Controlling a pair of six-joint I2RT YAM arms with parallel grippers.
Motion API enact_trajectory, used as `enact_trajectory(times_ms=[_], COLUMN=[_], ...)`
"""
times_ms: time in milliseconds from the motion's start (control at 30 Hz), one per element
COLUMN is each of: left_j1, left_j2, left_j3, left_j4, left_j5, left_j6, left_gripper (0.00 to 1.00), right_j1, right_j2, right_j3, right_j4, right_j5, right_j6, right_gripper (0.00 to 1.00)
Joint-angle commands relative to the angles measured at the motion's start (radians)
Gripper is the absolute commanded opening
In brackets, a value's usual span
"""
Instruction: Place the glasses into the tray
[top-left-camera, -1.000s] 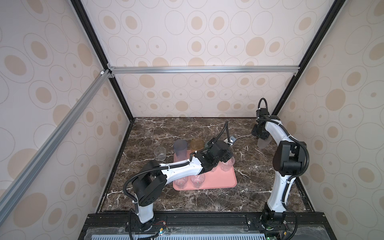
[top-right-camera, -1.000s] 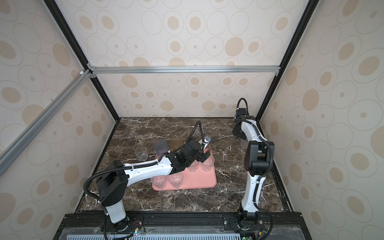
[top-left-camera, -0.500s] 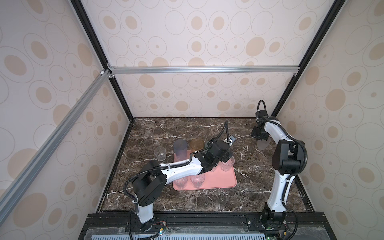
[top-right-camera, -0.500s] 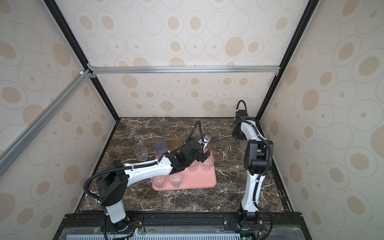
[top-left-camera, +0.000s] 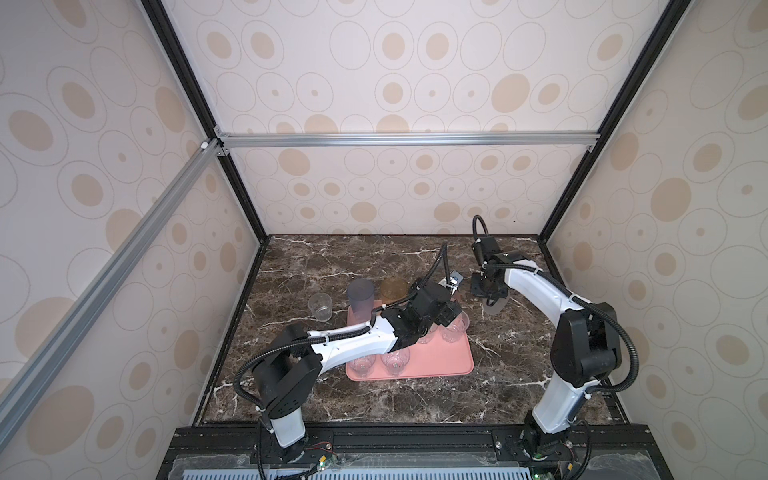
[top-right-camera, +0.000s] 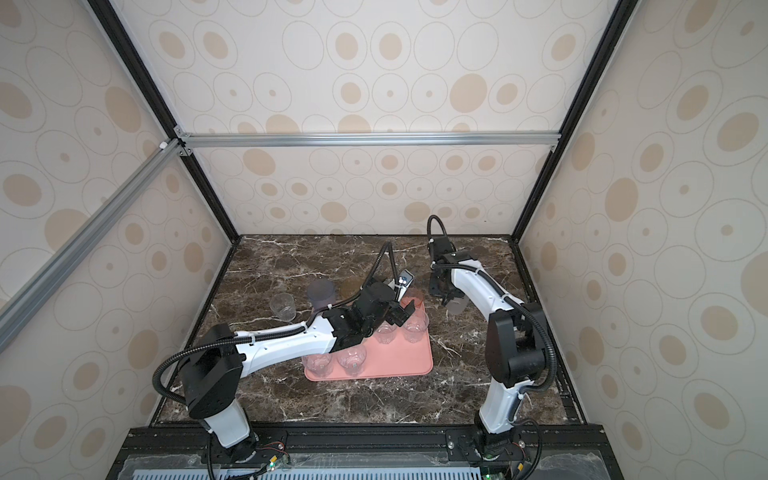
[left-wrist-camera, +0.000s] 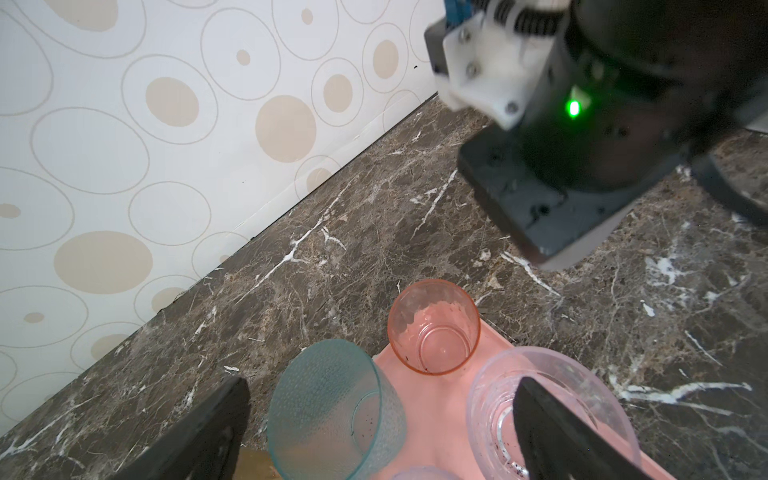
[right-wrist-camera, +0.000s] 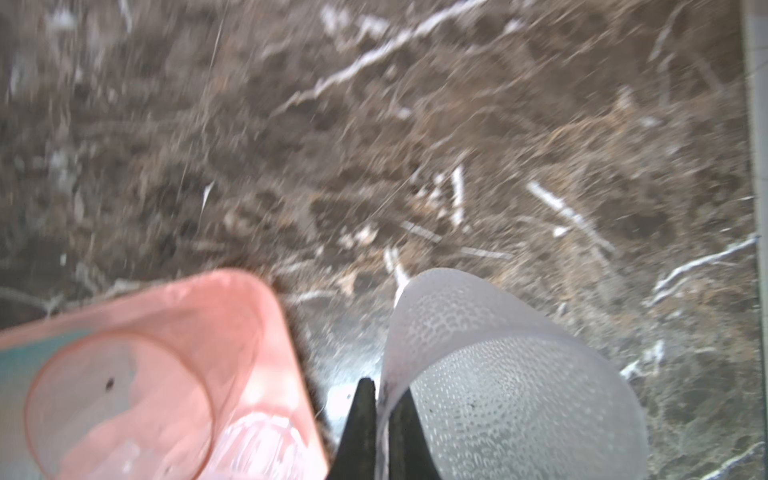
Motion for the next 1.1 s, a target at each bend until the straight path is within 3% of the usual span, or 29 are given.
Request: enact_trajectory(times_ms=[0,133,333,500,633,733,933,1067], left_j1=[0.01,0.01,0.01,0.008,-0.033,-0.094,-0.127,-0.13], left_j2=[-0.033,-0.045,-0.068,-0.08,-0.066,-0.043,-0.001,-0.005], left_j3=[-0.014,-0.025,-0.037,-0.023,0.003,0.0,0.036,0.02], left_j4=[0.019,0.018,0.017,0.026,0.05,0.108,0.099,0.115], left_j5=[-0.009,-0.012,-0.022,-0.01,-0.038,-0.072,-0.056,-0.038], left_j6=[-0.016,-0.022,-0.027,-0.037,-0.014,0.091,0.11,0.105], left_gripper=[0.99,0.99,0.99,0.98,0.97,0.98,0.99,0.99], right_j1=[0.015,0.024,0.029,0.017,-0.068,-0.15,-0.241,-0.244], right_j2=[0.001,0.021,-0.053,-0.17,-0.245,-0.271,-0.197,-0.154], right_j3=[-0.026,-0.02,0.019,0.022,-0.043,-0.104,-0.164,-0.206], right_j4=[-0.025,-0.041,-0.107,-0.15,-0.125,-0.073,-0.001,0.051], right_j5=[0.003,-0.027,-0.066,0.006,-0.004,-0.111,-0.264,-0.267], right_j6=[0.005,-0.012,-0.041,-0.045,-0.025,-0.018,-0.011,-0.009], right_gripper=[0.01,0.06,0.23,0.3,0.39,0.45,0.41,0.34])
